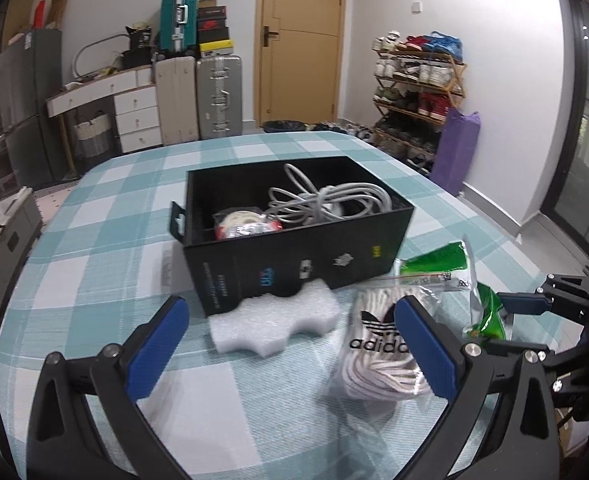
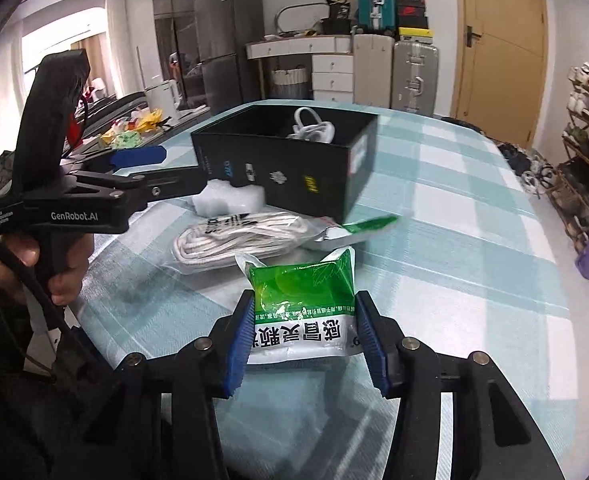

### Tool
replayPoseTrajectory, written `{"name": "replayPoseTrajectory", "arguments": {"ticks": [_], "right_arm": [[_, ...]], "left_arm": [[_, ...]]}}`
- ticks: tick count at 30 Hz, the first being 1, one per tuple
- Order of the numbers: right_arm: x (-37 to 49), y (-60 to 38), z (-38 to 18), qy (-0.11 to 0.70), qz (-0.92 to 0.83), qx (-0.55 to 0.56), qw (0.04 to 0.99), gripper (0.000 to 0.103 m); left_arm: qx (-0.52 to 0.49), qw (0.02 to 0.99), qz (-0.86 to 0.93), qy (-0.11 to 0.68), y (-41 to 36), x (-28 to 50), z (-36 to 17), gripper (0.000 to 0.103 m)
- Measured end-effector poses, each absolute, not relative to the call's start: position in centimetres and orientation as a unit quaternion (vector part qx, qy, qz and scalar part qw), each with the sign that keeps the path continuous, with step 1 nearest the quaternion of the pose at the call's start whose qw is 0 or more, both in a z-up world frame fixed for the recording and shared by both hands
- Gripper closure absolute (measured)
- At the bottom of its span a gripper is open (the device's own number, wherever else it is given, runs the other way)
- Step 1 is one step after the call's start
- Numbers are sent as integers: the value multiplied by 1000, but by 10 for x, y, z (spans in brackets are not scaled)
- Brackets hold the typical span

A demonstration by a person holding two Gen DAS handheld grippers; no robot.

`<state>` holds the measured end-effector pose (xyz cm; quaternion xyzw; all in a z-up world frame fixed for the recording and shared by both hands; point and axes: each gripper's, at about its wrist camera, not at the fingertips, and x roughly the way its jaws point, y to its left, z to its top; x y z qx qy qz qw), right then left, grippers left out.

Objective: Organize soft objects
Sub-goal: 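Grasp the green medicine packet with the right tool while the left tool grasps the adidas laces bag, then carry the laces bag with the left tool while the right tool carries the packet over the box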

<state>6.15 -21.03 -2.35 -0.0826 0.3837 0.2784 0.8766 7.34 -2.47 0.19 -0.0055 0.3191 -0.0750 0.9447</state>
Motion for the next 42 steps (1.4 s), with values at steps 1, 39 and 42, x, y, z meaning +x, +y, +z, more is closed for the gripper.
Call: {"name": "replayPoseTrajectory", "arguments": {"ticks": [1, 39, 42], "right_arm": [[60, -214, -23, 382, 275, -81, 879, 54], [51, -228, -7, 349, 260, -74, 897, 54], [52, -228, -6, 346, 261, -73, 898, 54]], "left_arm": [[-3, 943, -80, 322, -27, 74, 1, 0], [61, 894, -196, 397, -75, 67, -25, 61], [56, 898, -197, 389, -71, 62, -21, 62]]}}
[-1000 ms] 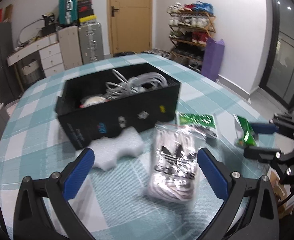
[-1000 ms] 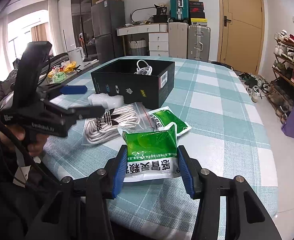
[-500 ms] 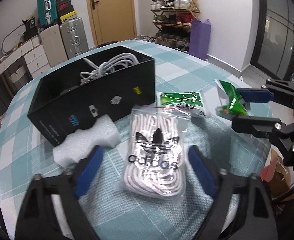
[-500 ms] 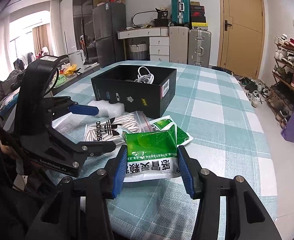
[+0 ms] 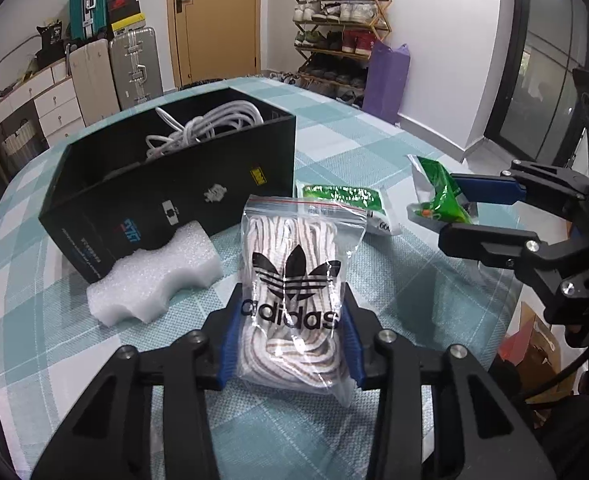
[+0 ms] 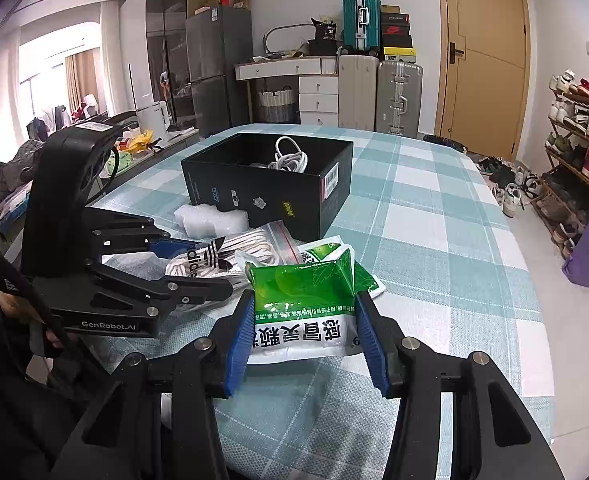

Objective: Organize soft objects
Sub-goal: 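Carry the laces bag with the left tool while the right tool carries the packet over the box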

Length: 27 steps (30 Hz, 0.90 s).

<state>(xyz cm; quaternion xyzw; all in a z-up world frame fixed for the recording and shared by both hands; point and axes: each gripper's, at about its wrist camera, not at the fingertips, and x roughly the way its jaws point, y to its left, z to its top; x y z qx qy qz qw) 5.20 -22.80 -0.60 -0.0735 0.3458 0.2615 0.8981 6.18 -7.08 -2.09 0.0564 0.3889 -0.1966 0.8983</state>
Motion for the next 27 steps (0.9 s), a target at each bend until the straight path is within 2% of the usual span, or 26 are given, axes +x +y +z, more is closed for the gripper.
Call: {"name": "replayPoseTrajectory", "arguments": {"ticks": [17, 27], "right_arm": [[68, -203, 21, 303, 280, -52, 909, 54], [90, -183, 33, 293, 287, -46, 911, 54]], "left_arm": [[2, 938, -135, 319, -9, 44, 32, 62], [-16, 949, -105, 295, 7, 57, 40, 62]]}}
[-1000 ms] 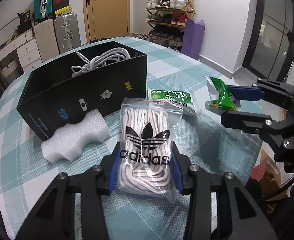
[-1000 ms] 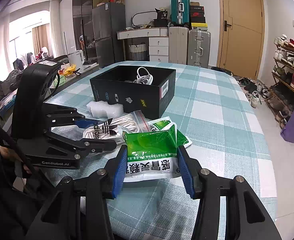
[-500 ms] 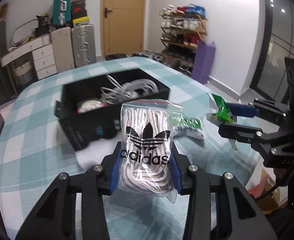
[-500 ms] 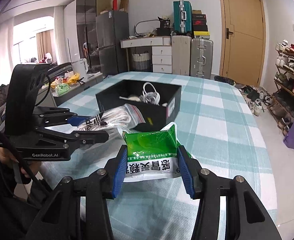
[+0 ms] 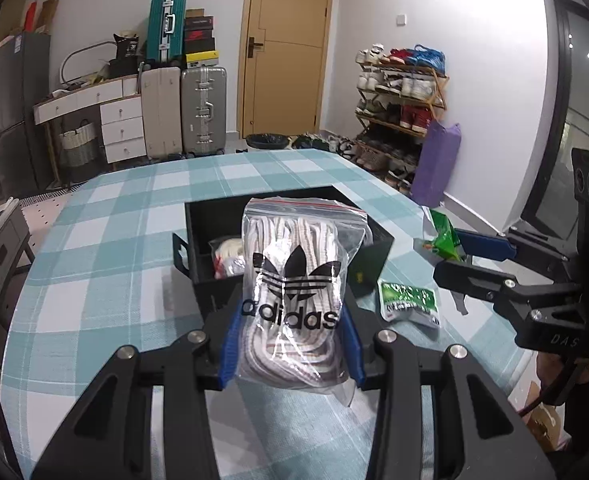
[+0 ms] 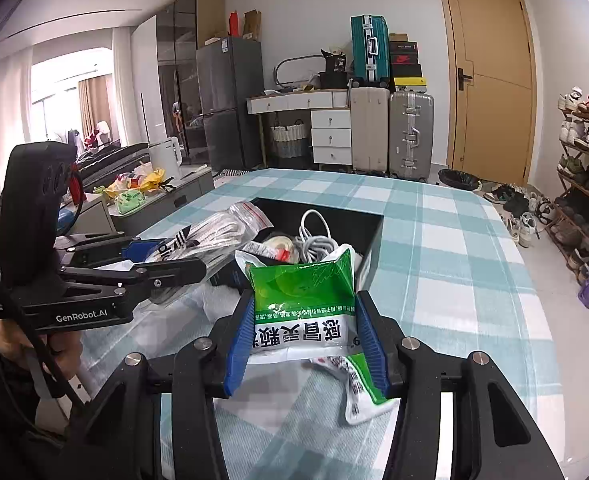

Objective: Organize soft objects
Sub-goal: 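Carry the laces bag with the left tool while the right tool carries the packet over the box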

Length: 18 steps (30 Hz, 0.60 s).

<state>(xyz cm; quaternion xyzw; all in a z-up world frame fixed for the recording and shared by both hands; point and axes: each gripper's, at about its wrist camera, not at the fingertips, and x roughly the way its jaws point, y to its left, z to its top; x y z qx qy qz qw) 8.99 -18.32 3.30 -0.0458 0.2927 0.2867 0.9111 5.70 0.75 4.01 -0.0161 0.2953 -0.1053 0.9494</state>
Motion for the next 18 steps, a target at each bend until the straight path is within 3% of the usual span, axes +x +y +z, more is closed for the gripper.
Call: {"name": "replayPoseTrajectory", "arguments": {"ticks": [18], "right_arm": [[141, -157, 46, 289, 298, -45, 908, 54]], "left_arm": [[-41, 962, -62, 264, 28, 106, 51, 62]]}}
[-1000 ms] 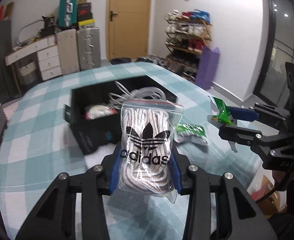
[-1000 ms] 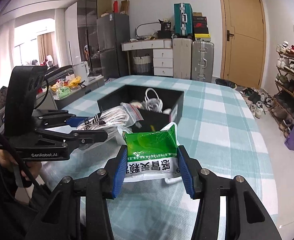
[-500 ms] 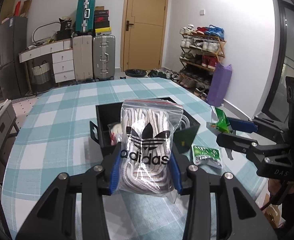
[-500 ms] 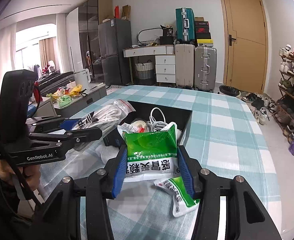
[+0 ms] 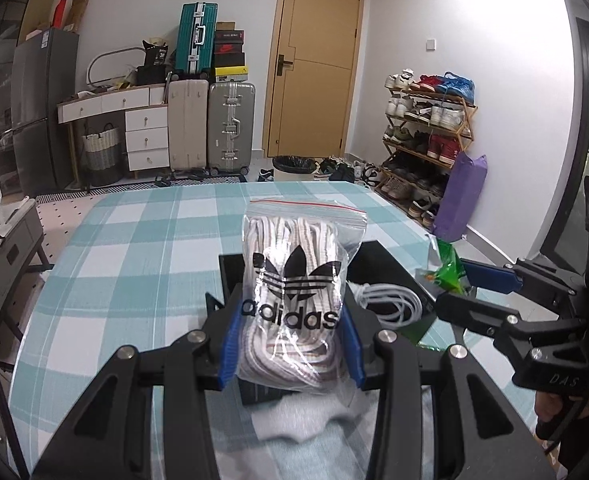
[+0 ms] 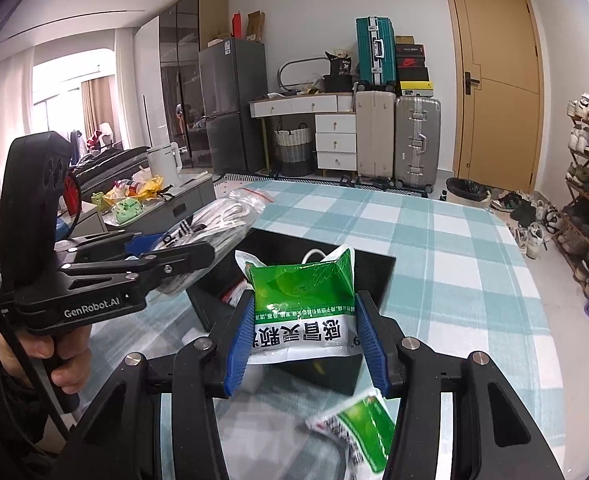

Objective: Organize soft objects
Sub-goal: 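Carry the laces bag with the left tool while the right tool carries the packet over the box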

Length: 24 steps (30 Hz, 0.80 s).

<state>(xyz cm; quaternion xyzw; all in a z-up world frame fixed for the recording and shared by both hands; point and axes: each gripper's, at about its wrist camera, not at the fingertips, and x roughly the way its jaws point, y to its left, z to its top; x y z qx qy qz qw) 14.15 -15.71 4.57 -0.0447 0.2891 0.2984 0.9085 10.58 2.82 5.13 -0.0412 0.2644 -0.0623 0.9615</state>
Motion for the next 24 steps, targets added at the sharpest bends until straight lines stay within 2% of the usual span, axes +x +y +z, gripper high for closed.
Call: {"name": "replayPoseTrajectory", "arguments": {"ticks": [24], "right_arm": [[219, -135, 19, 322, 298, -53, 897, 54]], "left_arm": [[-28, 959, -56, 278, 21, 163, 31, 62]]}}
